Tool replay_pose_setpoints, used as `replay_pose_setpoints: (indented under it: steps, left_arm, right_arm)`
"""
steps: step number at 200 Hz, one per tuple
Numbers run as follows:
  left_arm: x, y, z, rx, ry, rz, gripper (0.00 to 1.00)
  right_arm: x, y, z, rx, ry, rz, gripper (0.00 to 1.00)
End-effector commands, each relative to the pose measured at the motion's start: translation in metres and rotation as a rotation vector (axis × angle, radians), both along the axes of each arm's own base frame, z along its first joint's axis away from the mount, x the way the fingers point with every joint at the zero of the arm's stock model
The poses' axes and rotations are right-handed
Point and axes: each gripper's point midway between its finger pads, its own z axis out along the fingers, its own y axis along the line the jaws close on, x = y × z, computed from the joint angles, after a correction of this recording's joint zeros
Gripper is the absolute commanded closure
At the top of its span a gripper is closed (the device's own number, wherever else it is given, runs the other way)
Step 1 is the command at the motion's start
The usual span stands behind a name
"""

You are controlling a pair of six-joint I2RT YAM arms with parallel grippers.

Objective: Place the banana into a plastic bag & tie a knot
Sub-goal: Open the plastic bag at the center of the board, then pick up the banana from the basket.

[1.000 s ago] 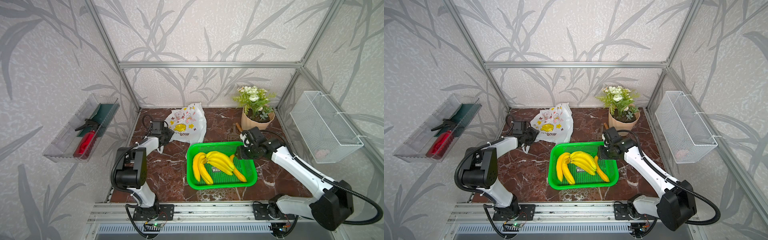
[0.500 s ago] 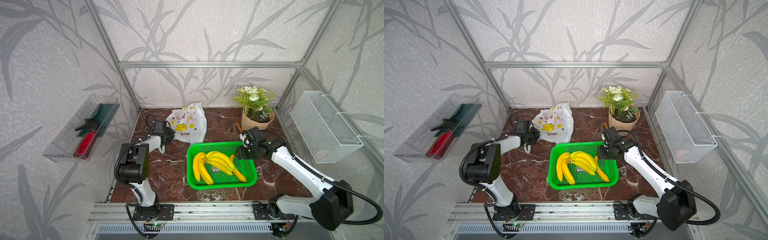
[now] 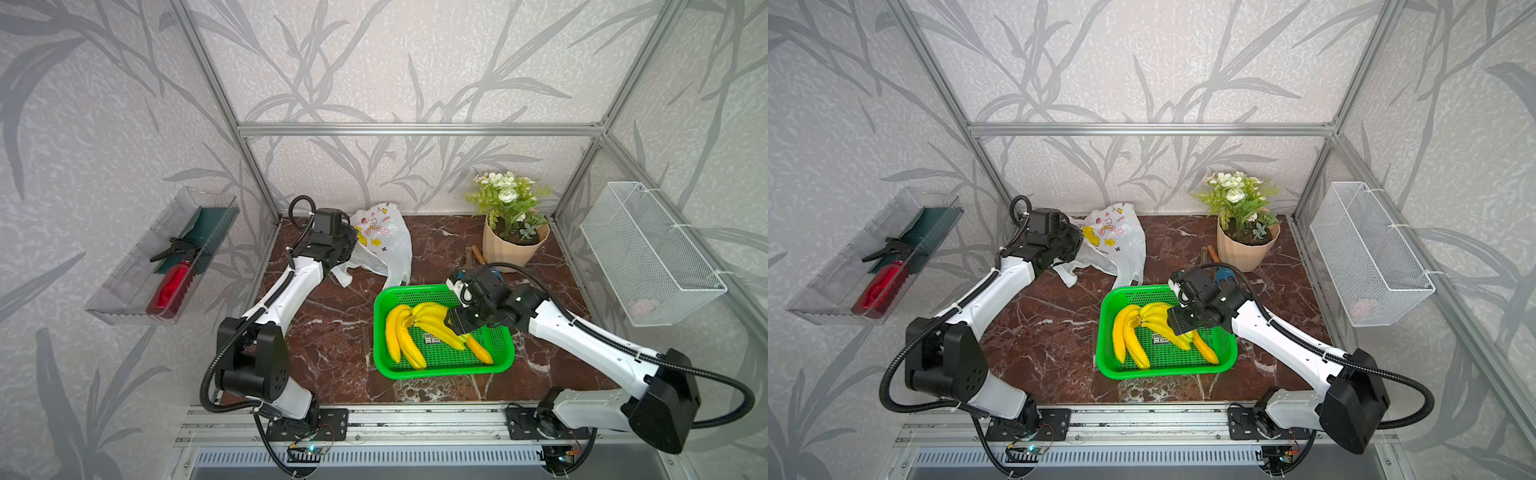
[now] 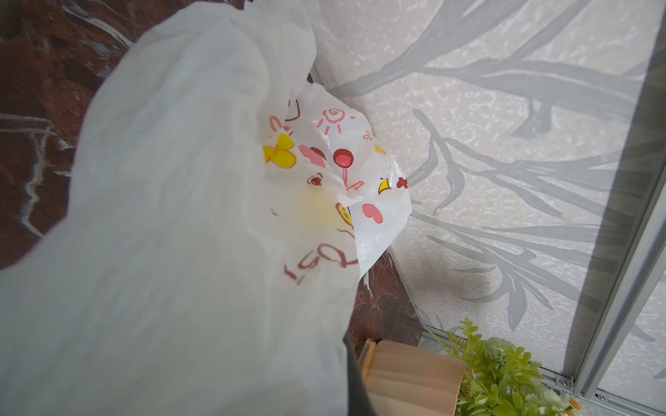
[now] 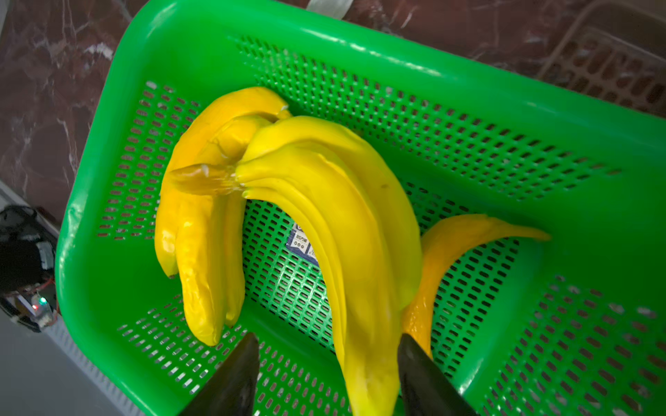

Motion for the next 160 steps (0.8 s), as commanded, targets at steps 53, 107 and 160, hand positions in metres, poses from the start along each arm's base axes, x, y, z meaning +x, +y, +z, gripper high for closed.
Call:
replay_pose_setpoints:
  steps: [53, 107, 160]
  left_arm:
    - [-0.028, 0.009, -0.02, 0.066, 0.134, -0.087, 1.0]
    - [-0.031, 0.005, -0.015, 0.065, 0.118, -0.141, 1.0]
    - [-0.034, -0.002, -0.018, 0.058, 0.137, -0.183, 1.0]
  right_arm:
    - [0.019, 0.034, -0.004, -0.188, -0.195, 0.342, 0.21]
    - [0.006, 0.076, -0.004, -0.144, -0.279, 0.601, 0.17]
    - [0.007, 0.109, -0.009, -0.064, -0.35, 0.754, 0.26]
